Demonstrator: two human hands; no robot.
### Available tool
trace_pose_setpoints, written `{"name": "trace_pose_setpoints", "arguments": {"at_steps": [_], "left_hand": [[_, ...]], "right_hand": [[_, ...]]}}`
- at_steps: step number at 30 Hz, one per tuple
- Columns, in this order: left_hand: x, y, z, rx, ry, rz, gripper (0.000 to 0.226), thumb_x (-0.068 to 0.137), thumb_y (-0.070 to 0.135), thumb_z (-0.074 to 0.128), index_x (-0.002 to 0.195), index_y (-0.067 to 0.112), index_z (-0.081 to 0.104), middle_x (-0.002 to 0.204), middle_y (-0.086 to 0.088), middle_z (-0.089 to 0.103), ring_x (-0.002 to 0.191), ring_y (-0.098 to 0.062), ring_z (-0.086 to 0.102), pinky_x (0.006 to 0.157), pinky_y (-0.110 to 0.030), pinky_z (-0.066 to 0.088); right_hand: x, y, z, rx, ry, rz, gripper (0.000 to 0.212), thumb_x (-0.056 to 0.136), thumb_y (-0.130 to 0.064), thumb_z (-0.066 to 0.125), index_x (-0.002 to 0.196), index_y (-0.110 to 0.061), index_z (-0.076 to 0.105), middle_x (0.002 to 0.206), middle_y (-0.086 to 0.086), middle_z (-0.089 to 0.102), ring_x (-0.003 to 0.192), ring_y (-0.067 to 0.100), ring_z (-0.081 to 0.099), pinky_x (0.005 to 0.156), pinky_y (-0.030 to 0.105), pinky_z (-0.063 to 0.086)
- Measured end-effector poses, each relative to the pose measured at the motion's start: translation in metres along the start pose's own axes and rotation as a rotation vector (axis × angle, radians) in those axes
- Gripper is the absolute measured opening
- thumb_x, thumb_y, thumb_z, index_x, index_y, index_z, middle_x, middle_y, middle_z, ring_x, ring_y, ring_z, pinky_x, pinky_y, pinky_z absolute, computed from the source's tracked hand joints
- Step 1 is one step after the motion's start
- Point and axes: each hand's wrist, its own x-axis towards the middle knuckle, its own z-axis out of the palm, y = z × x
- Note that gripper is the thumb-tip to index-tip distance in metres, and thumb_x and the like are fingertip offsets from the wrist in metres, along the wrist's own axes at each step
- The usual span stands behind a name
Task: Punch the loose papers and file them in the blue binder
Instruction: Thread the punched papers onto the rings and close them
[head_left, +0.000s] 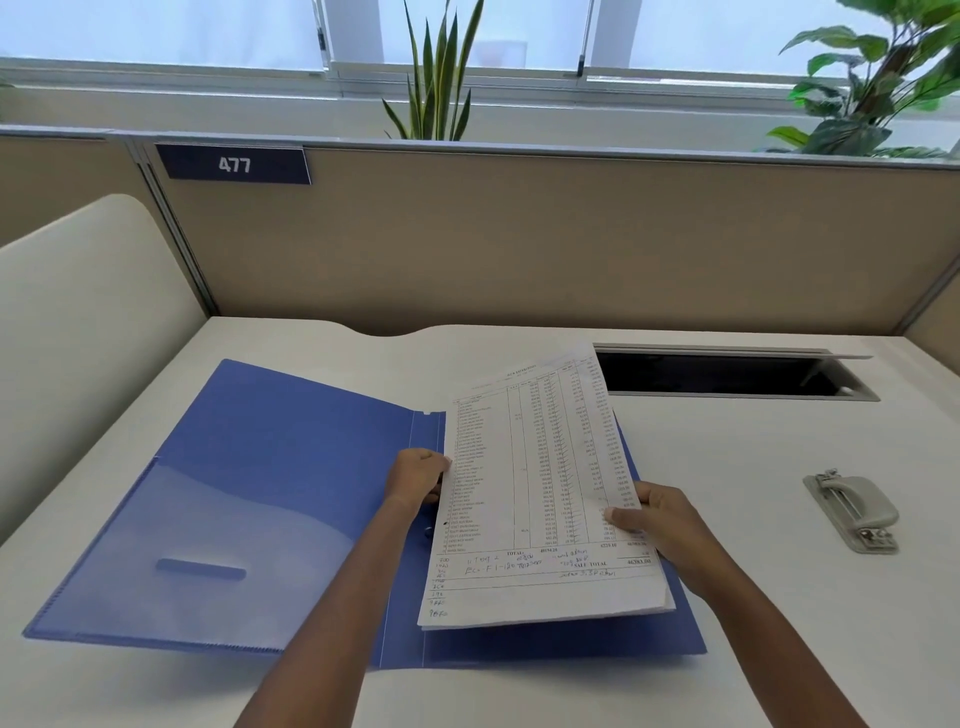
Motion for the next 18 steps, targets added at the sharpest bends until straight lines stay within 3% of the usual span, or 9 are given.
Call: {"name": "trace_pose_setpoints", "arguments": {"at_steps": [6,8,10,13,16,18], "left_hand": [[0.001,0.001,0.004,0.082,0.014,0.012,0.022,0.091,0.008,0.052,0.069,0.006,0.052,0.081,-0.015,0.061,0.068,-0.026,0.055,0.056,-0.029,0.049],[0.0,-0.002,0.006,0.105,0.045,0.024,0.027,0.092,0.01,0.053,0.065,0.008,0.054,0.08,-0.012,0.062,0.064,-0.023,0.054,0.059,-0.034,0.053],[-0.001,-0.003,0.009,0.138,0.078,0.035,0.027,0.092,0.012,0.053,0.065,0.011,0.057,0.08,-0.008,0.063,0.067,-0.024,0.056,0.073,-0.042,0.057],[-0.002,-0.002,0.012,0.184,0.119,0.055,0.014,0.091,0.014,0.054,0.09,0.008,0.066,0.09,-0.01,0.068,0.073,-0.025,0.059,0.079,-0.044,0.058],[-0.006,-0.002,0.015,0.201,0.118,0.055,0.025,0.089,0.016,0.058,0.113,0.01,0.06,0.11,-0.013,0.067,0.075,-0.022,0.059,0.071,-0.036,0.055],[-0.008,-0.004,0.016,0.225,0.101,0.054,0.033,0.088,0.016,0.06,0.12,0.01,0.055,0.118,-0.012,0.064,0.08,-0.023,0.06,0.076,-0.037,0.055]], "right_hand": [[-0.004,-0.005,-0.002,0.032,-0.019,-0.017,0.02,0.087,0.004,0.056,0.091,-0.014,0.064,0.1,0.005,0.068,0.077,0.017,0.069,0.055,0.021,0.059],[-0.004,-0.005,-0.003,0.042,-0.016,-0.013,0.021,0.087,0.004,0.056,0.091,-0.014,0.064,0.1,0.006,0.068,0.077,0.018,0.069,0.056,0.021,0.059],[-0.004,-0.005,-0.003,0.048,-0.012,-0.006,0.019,0.087,0.004,0.056,0.093,-0.013,0.064,0.101,0.006,0.068,0.078,0.019,0.069,0.057,0.022,0.059],[-0.005,-0.005,-0.004,0.051,-0.011,-0.003,0.018,0.087,0.003,0.056,0.094,-0.012,0.064,0.102,0.007,0.068,0.08,0.02,0.069,0.058,0.023,0.059],[-0.004,-0.007,-0.007,0.064,0.002,-0.006,0.017,0.087,0.002,0.056,0.094,-0.011,0.064,0.102,0.007,0.068,0.08,0.021,0.069,0.056,0.022,0.059],[-0.004,-0.008,-0.009,0.081,0.006,-0.002,0.017,0.087,0.002,0.056,0.096,-0.01,0.064,0.102,0.007,0.068,0.079,0.021,0.069,0.054,0.022,0.059]]}}
